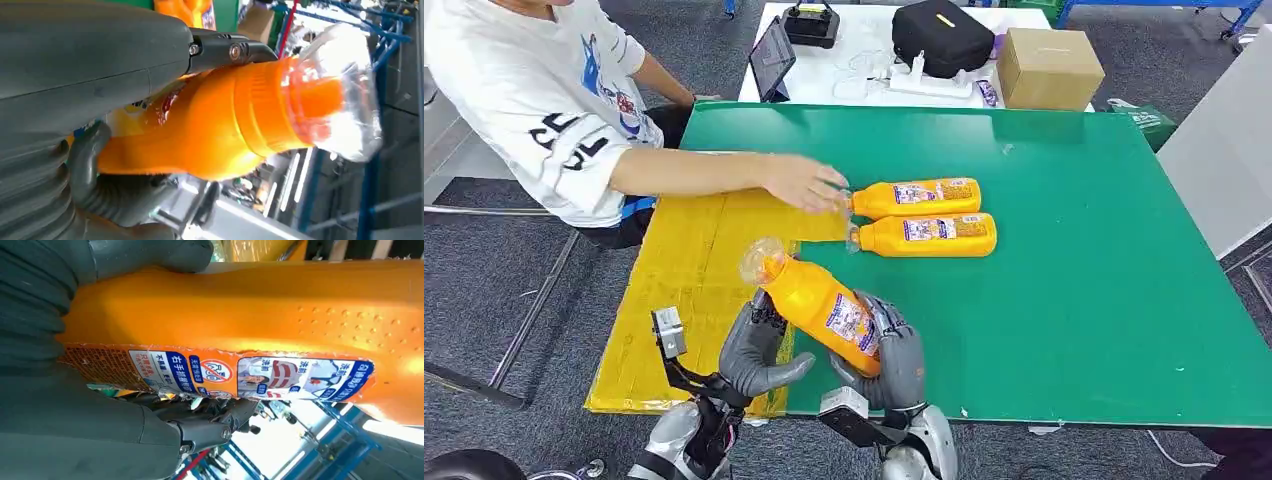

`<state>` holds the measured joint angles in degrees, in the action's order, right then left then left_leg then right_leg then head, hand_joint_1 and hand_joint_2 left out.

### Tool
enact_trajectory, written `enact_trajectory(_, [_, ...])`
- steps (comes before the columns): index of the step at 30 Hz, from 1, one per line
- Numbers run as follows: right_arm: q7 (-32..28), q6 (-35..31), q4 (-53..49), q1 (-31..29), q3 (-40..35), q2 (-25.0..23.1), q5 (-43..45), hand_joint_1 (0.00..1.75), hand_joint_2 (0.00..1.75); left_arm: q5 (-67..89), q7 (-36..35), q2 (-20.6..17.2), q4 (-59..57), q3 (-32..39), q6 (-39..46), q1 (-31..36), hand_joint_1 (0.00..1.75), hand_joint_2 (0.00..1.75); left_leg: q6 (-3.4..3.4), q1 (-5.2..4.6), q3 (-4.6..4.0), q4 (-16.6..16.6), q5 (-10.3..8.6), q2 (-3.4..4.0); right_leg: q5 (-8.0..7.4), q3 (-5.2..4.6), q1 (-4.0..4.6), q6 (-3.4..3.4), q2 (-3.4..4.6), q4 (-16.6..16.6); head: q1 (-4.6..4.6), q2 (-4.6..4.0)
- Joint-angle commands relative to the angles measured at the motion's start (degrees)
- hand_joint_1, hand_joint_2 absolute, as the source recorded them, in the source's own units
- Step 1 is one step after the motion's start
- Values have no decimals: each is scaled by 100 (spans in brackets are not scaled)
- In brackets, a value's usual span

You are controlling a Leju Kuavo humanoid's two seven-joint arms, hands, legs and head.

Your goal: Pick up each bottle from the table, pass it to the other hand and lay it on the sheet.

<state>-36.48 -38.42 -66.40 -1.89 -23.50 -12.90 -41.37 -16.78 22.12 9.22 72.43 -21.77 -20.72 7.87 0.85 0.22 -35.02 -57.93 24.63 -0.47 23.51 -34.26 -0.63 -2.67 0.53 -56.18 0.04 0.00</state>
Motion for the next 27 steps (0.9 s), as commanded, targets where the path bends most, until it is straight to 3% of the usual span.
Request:
enact_trajectory(1, [81,-33,804,-518,-871,-81,-112,175,175,-43,-91,7,-658,-190,89,305,0,175,-2,2,12,3,4,11,0,10,3,5,6,5,0,0])
enact_trajectory(4, [239,-43,1278,-653,-1170,-101,-258,175,175,-334,-105,85,-474,-81,30,280,0,175,-3,4,9,3,3,12,-1,5,5,5,5,6,-4,0])
enact_trajectory(12, [446,904,2110,-854,-1430,64,-239,175,175,-1525,-47,219,373,348,-462,44,0,175,-3,8,22,1,8,4,6,24,10,8,-9,9,-2,0])
enact_trajectory(17, [527,980,2258,-880,-1403,49,-305,175,175,-1640,-130,242,600,433,-464,-2,0,175,-2,8,12,0,4,0,7,9,9,8,-18,7,-4,0])
enact_trajectory(20, [611,985,2201,-862,-1319,13,-324,175,175,-983,36,161,631,319,-157,3,0,175,-3,7,19,-1,7,-16,15,20,9,9,-33,6,-4,0])
enact_trajectory(22, [578,980,2009,-810,-1184,-17,-204,175,175,279,296,15,597,52,363,41,0,175,-3,8,15,-2,7,2,11,10,10,8,-19,6,-4,0])
enact_trajectory(23, [587,1000,1946,-805,-1166,-19,-185,175,175,487,295,-3,547,-22,434,43,17,175,-3,5,8,0,2,1,7,1,6,6,-19,5,-2,0])
enact_trajectory(24, [562,981,1828,-778,-1120,-31,-130,175,175,696,273,-33,442,-128,435,60,155,175,-2,4,4,1,0,3,5,-4,5,5,-14,5,0,0])
enact_trajectory(26, [561,1013,1792,-783,-1110,-40,-106,175,175,753,295,-30,395,-160,435,49,155,175,-2,0,8,2,3,-1,7,2,2,6,-13,4,0,0])
enact_trajectory(27, [571,1034,1709,-772,-1090,-43,-73,175,175,987,328,-82,292,-278,457,84,175,175,-3,3,15,0,8,-6,12,14,5,8,-18,4,2,0])
